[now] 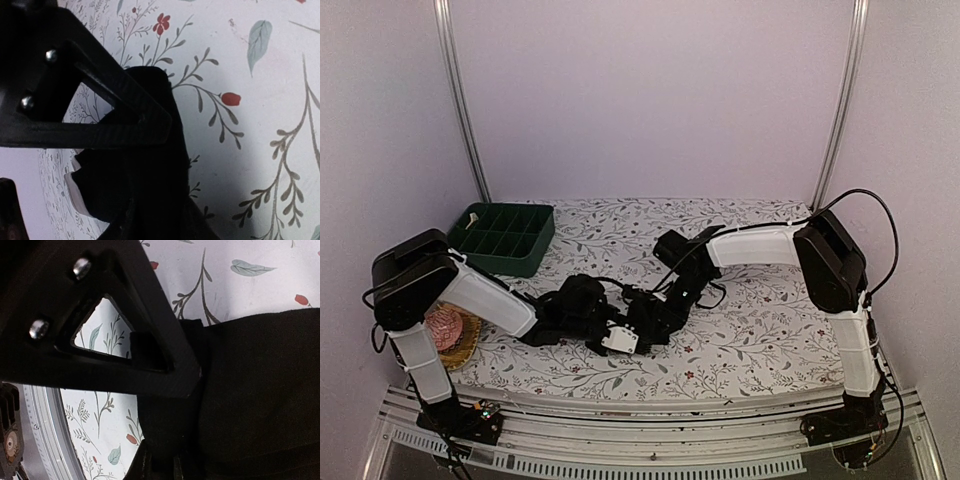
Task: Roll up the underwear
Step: Roll the underwear at the center of the board.
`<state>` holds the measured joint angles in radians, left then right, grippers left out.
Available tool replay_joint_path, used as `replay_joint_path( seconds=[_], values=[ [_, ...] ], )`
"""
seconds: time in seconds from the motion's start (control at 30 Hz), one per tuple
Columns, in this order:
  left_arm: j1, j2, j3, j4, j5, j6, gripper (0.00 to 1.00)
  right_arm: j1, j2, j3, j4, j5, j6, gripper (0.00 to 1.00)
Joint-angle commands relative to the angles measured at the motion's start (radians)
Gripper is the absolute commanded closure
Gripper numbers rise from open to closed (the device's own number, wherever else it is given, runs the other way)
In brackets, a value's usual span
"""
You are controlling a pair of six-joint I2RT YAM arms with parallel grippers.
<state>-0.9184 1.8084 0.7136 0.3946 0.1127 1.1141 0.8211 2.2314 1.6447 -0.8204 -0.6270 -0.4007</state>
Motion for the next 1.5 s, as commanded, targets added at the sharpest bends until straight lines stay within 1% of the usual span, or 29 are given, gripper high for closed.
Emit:
replay_joint_path(
  seconds=[0.0, 0.07, 0.1, 0.13, 0.23, 0.3, 0.4, 0.5, 0.57, 0.7, 0.8, 0.93, 1.07, 1.17, 1.47],
  values=[
    [-0.016, 0.037, 0.036, -0.066, -0.019, -0.017, 0.79, -0.006, 0.036, -0.031, -0.043, 0.031, -0.003, 0.97],
    [-0.016, 0.038, 0.048, -0.099, -0.005, -0.028, 0.92, -0.009, 0.013, -0.042, -0.031, 0.042, 0.004, 0.97],
    [-0.016, 0.039, 0.057, -0.119, 0.003, -0.036, 0.98, -0.013, -0.004, -0.053, -0.018, 0.05, 0.01, 0.95],
    [-0.016, 0.041, 0.066, -0.142, 0.013, -0.054, 1.0, -0.017, -0.028, -0.068, -0.002, 0.058, 0.021, 0.91],
    [-0.015, 0.053, 0.108, -0.238, 0.056, -0.093, 1.0, -0.022, -0.149, -0.171, 0.111, 0.079, 0.083, 0.7],
    [-0.012, 0.069, 0.145, -0.315, 0.093, -0.115, 1.0, -0.02, -0.248, -0.261, 0.196, 0.107, 0.136, 0.63],
    [-0.003, 0.103, 0.207, -0.419, 0.152, -0.152, 1.0, -0.02, -0.404, -0.43, 0.338, 0.214, 0.206, 0.53],
    [0.018, 0.131, 0.276, -0.534, 0.222, -0.176, 1.0, -0.015, -0.557, -0.593, 0.456, 0.333, 0.269, 0.48],
    [0.032, 0.179, 0.346, -0.658, 0.263, -0.196, 1.0, 0.01, -0.66, -0.701, 0.546, 0.412, 0.279, 0.45],
    [0.075, 0.258, 0.493, -0.836, 0.363, -0.227, 1.0, 0.115, -0.832, -0.89, 0.689, 0.635, 0.23, 0.43],
    [0.108, 0.294, 0.572, -0.944, 0.452, -0.238, 1.0, 0.211, -0.895, -0.983, 0.798, 0.757, 0.178, 0.42],
    [0.148, 0.372, 0.699, -1.096, 0.556, -0.247, 1.0, 0.304, -0.887, -1.03, 0.893, 0.865, 0.093, 0.42],
    [0.176, 0.456, 0.817, -1.237, 0.638, -0.249, 1.0, 0.337, -0.803, -1.022, 0.963, 0.946, 0.011, 0.42],
    [0.196, 0.498, 0.874, -1.295, 0.674, -0.256, 1.0, 0.343, -0.72, -0.971, 0.984, 1.006, -0.055, 0.43],
    [0.22, 0.604, 1.006, -1.451, 0.694, -0.22, 1.0, 0.344, -0.451, -0.78, 0.985, 1.082, -0.262, 0.4]
  ],
)
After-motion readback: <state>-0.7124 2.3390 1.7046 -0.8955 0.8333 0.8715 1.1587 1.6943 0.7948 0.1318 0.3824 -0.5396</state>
